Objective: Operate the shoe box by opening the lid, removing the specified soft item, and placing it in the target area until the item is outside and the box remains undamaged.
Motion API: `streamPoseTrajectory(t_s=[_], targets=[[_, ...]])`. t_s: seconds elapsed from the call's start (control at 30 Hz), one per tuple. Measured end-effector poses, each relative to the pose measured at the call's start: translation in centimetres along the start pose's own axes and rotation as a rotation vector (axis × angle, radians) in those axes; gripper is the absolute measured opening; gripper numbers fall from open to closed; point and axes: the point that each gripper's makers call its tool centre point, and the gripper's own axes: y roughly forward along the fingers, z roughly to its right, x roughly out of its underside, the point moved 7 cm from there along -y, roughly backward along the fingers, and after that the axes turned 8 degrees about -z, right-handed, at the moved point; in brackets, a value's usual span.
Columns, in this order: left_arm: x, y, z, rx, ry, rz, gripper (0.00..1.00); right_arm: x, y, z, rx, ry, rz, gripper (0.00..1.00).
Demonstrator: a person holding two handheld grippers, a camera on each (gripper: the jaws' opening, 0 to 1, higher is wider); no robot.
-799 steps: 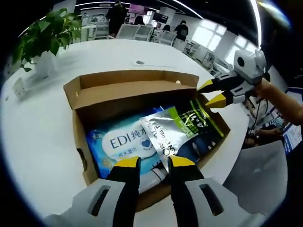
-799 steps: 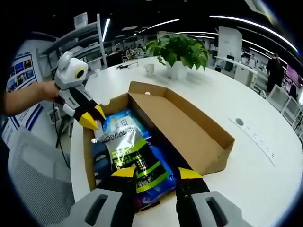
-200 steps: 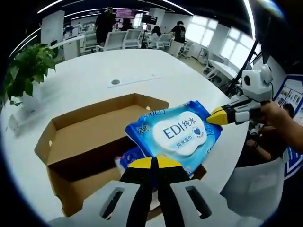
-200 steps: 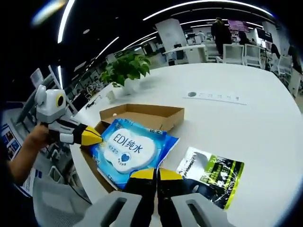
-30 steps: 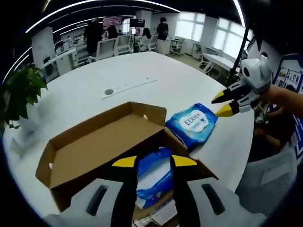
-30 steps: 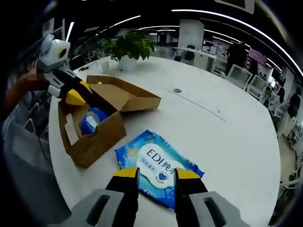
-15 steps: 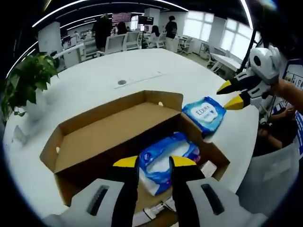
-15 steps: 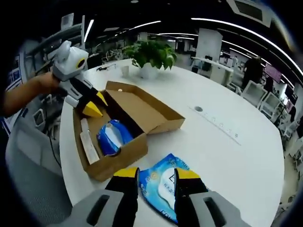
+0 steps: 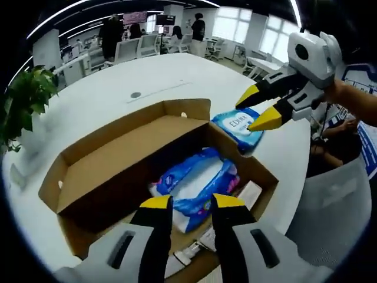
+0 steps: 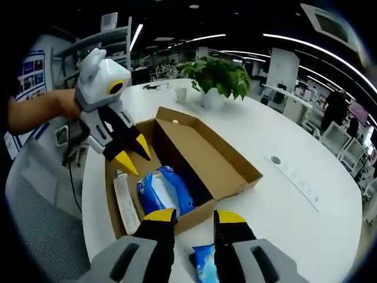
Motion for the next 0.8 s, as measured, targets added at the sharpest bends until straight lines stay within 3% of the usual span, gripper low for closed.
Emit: streamPoseTrajectory(t_s=[0.2, 0.47, 0.63, 0.8], targets=[[-0.5, 0.9, 1.1, 0.058, 0.067, 0.008, 0.24, -0.5, 1.5, -0.7, -0.018, -0.051, -0.006, 0.18], [-1.1, 2.3, 1.7, 0.089, 0.129, -0.001, 0.22, -0.8, 3.3, -1.2, -0.022, -0.110, -0.023, 0.14], [-1.4, 3.4, 2.2, 0.114, 0.203, -0.035, 0.21, -1.1, 4.8, -1.6, -0.023, -0.154, -0.045, 0.10], [-1.8, 4.2, 2.5, 0.138, 0.224, -0.042, 0.20, -1.2, 6.0, -2.2, -0.006, -0.177, -0.078, 0.06]])
